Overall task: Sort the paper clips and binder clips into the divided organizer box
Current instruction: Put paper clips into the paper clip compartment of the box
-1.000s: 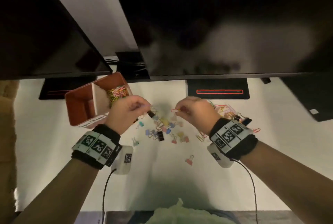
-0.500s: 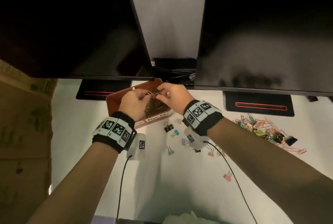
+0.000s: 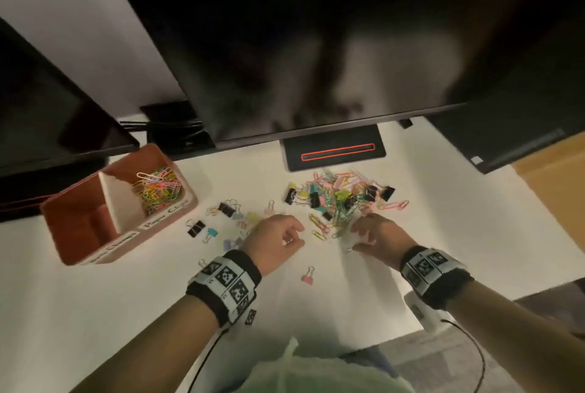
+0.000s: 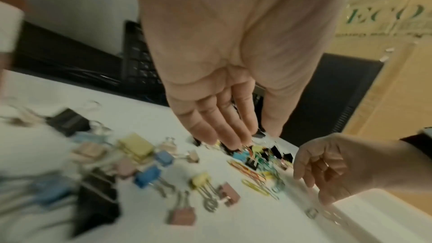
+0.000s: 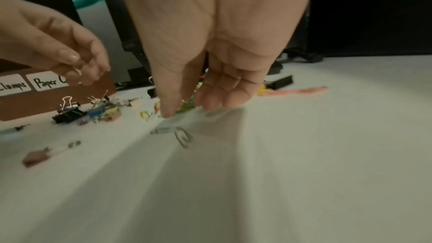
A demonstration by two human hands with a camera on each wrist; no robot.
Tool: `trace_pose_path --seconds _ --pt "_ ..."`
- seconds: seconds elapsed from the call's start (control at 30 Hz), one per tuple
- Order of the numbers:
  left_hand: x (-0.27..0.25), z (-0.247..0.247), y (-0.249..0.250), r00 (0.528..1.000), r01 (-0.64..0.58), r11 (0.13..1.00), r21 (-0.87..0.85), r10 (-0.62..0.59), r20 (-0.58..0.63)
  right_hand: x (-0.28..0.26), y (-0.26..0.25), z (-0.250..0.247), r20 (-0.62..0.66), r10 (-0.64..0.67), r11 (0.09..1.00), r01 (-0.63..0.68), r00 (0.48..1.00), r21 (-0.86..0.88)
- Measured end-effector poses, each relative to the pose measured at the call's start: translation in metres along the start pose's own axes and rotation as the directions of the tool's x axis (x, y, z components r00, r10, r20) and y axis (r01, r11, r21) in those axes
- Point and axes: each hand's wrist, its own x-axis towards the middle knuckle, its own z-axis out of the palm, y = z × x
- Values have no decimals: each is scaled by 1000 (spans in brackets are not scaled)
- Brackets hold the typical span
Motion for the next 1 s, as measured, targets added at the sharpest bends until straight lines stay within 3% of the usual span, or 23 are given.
trace_pose_path --seconds 0.1,0.27,0.47,0.7,1.0 --pt "22 25 15 1000 -11 987 162 9 8 -6 25 9 13 28 999 -28 1000 38" --pt "45 43 25 999 19 944 330 -9 -31 6 38 16 -11 -62 993 63 998 98" --pt "56 53 30 996 90 920 381 -76 -54 32 31 6 -60 -216 973 220 975 68" --pt "59 60 28 996 85 908 409 -64 -65 44 32 1 114 -350 923 363 930 -126" --pt "60 68 19 995 95 940 327 -77 -67 43 43 -7 42 -344 935 346 938 -81"
